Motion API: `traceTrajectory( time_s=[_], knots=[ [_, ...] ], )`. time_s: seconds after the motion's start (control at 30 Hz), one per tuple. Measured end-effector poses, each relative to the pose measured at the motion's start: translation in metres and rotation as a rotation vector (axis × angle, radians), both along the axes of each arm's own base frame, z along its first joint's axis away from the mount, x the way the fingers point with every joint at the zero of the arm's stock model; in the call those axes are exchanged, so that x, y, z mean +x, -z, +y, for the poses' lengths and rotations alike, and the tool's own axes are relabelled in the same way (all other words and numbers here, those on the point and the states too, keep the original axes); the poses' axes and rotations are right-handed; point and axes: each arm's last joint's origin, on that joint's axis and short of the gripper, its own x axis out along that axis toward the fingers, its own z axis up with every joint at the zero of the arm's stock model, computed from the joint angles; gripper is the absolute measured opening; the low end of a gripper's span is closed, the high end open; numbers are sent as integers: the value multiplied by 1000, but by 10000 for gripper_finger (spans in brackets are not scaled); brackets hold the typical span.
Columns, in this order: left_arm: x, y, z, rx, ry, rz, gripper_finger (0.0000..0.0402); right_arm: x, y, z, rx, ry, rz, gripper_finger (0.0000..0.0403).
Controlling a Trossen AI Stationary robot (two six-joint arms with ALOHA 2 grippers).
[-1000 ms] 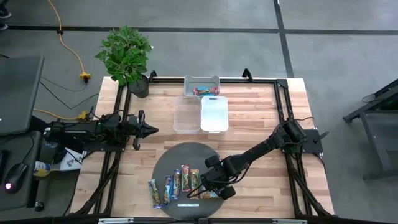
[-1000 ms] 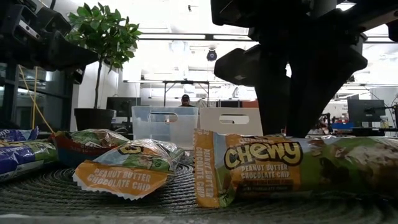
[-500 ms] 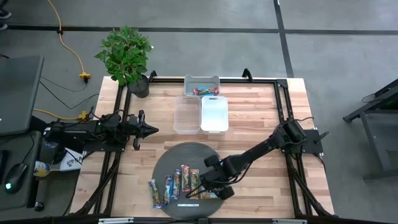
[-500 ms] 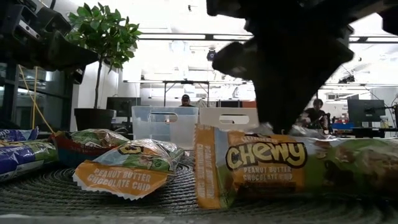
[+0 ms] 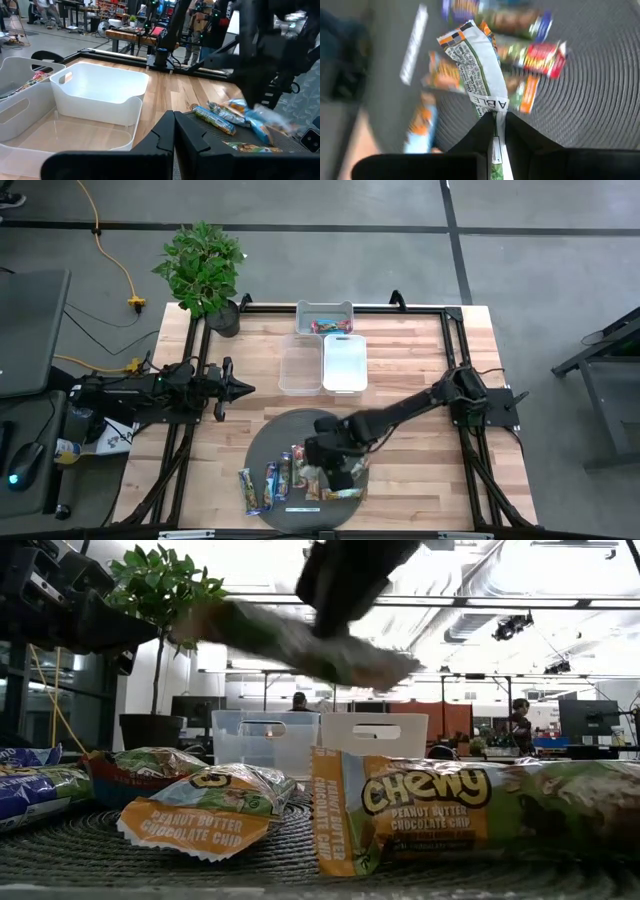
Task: Pick and place Granola Bars by type
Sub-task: Put the yellow granola bar into the transparent bin
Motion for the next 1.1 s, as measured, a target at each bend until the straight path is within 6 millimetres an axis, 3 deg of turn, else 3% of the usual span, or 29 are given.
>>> traceTrajectory(
  time_s=[0.37,0.57,1.1],
  knots=[
    [0,0,0,0,0,1,0,35,-69,-59,580,126,-35,26],
    [0,0,0,0,0,0,0,46,-86,-80,803,55,-82,25],
    [0,0,0,0,0,1,0,50,-88,-99,817,59,-123,16]
  ],
)
